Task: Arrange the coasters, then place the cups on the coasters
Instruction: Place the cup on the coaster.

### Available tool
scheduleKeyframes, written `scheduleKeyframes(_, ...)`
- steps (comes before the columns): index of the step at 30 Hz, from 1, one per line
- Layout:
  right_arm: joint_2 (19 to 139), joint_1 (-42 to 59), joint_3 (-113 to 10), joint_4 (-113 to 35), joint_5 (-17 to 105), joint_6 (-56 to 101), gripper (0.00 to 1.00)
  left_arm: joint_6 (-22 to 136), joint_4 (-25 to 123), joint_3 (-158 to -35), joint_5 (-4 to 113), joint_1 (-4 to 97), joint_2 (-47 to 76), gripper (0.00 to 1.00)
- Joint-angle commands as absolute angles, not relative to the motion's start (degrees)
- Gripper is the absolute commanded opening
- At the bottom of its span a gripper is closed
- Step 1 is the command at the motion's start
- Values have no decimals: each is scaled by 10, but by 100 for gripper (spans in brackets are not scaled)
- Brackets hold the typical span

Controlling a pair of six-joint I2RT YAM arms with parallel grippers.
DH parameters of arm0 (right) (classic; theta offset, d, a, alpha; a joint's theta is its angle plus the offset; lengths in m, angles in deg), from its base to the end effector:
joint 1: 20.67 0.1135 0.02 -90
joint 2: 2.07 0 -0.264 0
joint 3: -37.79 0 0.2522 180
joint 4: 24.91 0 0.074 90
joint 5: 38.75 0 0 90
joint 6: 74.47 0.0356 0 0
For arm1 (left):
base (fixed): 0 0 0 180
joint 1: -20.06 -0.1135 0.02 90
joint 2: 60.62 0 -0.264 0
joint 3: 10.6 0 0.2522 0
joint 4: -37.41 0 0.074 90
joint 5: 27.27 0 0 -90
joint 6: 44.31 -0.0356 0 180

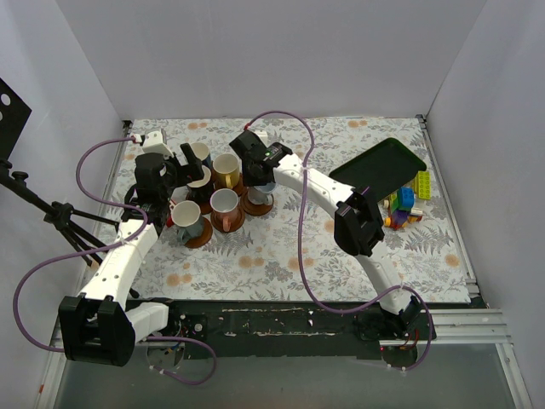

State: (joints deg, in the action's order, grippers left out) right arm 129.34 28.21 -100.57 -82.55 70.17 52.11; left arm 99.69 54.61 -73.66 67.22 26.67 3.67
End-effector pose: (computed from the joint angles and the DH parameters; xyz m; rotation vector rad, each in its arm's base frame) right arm 0.3462 0.3790 0.2587 -0.1155 2.4091 0.2888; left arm 0.2601 -0.0273 0.3113 -0.8311 1.7572 -0.6410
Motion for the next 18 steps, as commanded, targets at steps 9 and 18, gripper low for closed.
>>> scheduleKeyframes(9, 1284, 290, -1034, -809, 696, 522, 41, 997, 556, -747, 677, 263, 31, 98)
scheduleKeyframes(18, 1263, 294, -1032, -800, 679, 523, 50, 997, 556, -749, 678, 263, 34, 98)
